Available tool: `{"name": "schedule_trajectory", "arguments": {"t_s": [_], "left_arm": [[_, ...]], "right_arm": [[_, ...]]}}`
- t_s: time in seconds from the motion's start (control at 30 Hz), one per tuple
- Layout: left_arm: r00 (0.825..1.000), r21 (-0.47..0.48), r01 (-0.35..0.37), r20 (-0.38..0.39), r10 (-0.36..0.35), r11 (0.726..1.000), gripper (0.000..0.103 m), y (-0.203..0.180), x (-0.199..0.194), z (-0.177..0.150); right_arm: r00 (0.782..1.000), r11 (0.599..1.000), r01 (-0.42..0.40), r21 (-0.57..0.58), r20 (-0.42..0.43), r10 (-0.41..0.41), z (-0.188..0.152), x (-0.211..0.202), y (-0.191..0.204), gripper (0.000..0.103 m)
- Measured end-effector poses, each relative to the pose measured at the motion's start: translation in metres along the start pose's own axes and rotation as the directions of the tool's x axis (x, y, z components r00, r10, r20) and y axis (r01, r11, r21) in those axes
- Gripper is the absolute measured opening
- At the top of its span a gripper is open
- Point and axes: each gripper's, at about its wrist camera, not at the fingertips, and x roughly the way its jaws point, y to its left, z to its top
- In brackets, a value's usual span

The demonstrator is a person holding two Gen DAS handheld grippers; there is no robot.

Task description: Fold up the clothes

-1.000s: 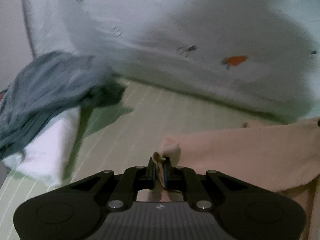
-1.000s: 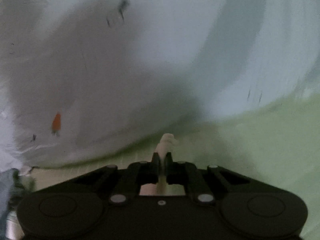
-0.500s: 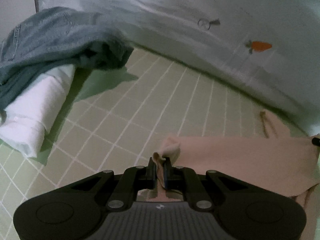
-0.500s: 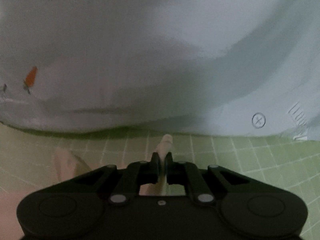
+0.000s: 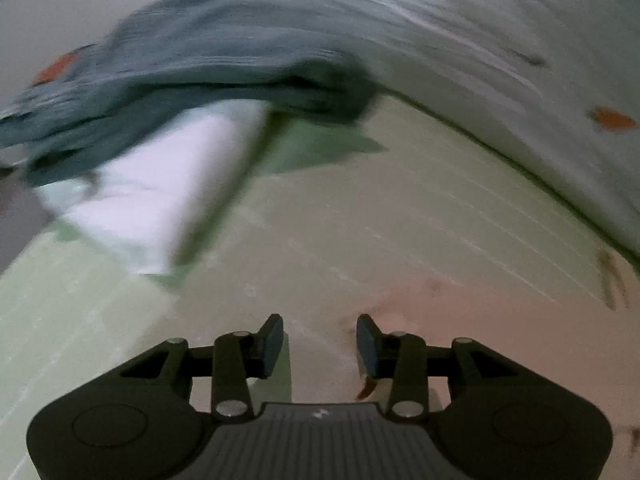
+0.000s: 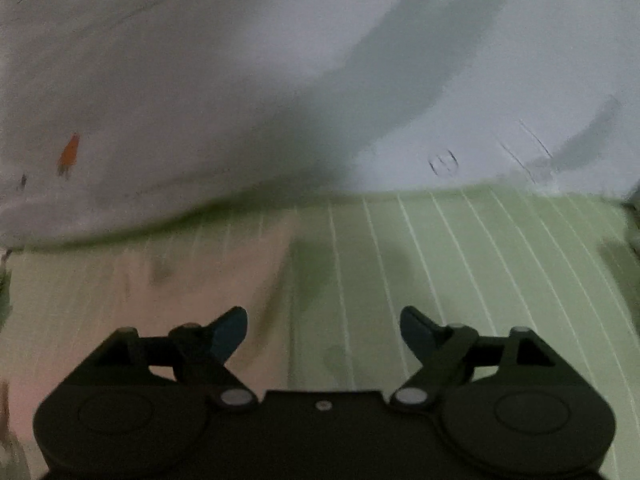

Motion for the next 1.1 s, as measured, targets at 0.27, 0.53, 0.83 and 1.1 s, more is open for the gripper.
{"name": "schedule_trajectory", "arguments": {"t_s": [0.27,0.53,0.83,1.1], "left_arm": [[0.995,0.059,0.087,0.034,-0.089,0.994,0.073,0.012,-0.015,-0.004],[0.984,0.101,0.179,0.002,-0.180,0.979,0.078,-0.014,0.001,-0.016],[0.954,-0.092,0.298,0.004,-0.299,0.950,0.088,0.003,0.010,-0.011],[0.985,0.001,0.170,0.006,-0.170,0.985,0.078,-0.017,0.018,-0.010]], "right_arm": [[0.991,0.998,0.019,0.066,-0.131,-0.010,-0.068,-0.030,0.000,0.085],[0.986,0.998,0.000,0.066,-0.166,0.011,-0.069,-0.027,0.012,0.085],[0.985,0.999,0.006,0.047,-0.173,0.002,-0.072,-0.028,0.015,0.087],[0.986,1.000,0.006,0.020,-0.165,-0.003,-0.076,-0.025,0.019,0.093]]}}
